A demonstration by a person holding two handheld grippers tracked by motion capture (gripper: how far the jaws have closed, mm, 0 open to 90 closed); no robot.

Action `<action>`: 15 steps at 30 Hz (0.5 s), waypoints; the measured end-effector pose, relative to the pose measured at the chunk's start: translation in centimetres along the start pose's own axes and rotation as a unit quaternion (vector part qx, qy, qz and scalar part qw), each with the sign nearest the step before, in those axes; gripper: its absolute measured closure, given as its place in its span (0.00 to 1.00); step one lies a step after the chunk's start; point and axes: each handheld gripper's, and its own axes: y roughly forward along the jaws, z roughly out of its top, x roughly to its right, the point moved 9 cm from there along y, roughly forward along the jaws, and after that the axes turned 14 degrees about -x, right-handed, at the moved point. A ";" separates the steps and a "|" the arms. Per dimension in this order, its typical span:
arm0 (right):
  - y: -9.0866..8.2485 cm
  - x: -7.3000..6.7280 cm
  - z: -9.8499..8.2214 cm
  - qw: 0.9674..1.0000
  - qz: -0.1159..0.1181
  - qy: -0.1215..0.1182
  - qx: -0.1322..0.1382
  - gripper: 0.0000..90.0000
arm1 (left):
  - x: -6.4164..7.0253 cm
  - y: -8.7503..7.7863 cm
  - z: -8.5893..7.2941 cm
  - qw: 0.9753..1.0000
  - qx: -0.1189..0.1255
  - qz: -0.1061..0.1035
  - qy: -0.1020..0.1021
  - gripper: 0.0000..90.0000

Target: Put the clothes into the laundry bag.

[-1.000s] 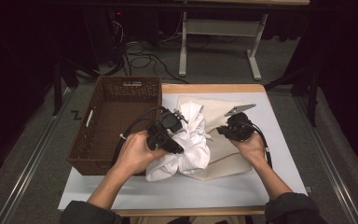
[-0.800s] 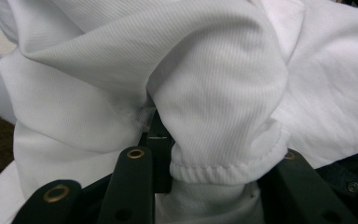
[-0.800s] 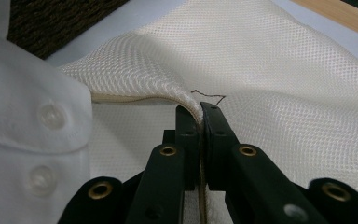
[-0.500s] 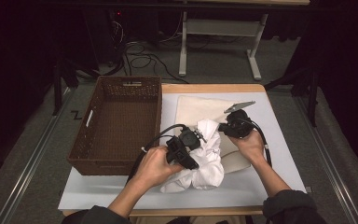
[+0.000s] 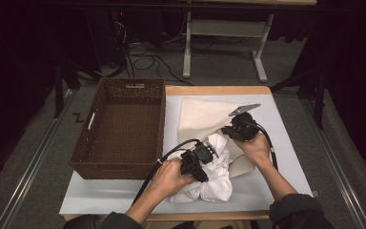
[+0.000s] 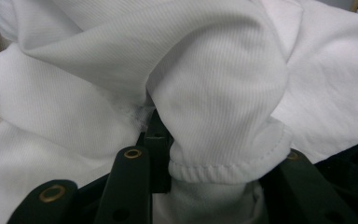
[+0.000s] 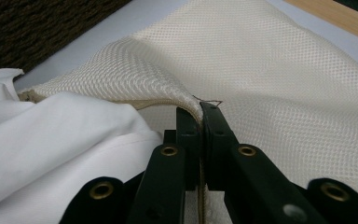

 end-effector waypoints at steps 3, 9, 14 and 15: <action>0.0 -0.2 -0.2 1.000 0.000 -0.006 -0.002 0.98 | -0.3 0.5 0.4 1.000 0.000 0.005 -0.004 0.67; -0.4 -0.5 -0.4 1.000 0.004 -0.012 0.000 0.98 | -0.8 0.3 1.6 0.999 0.043 0.013 -0.016 0.66; -0.4 -0.9 -0.4 1.000 0.004 -0.019 -0.001 0.98 | -1.0 1.2 2.1 0.999 0.033 0.036 -0.011 0.78; -0.4 -1.0 -0.4 1.000 0.004 -0.020 0.000 0.98 | -1.1 1.2 2.2 0.998 0.034 0.041 -0.011 0.80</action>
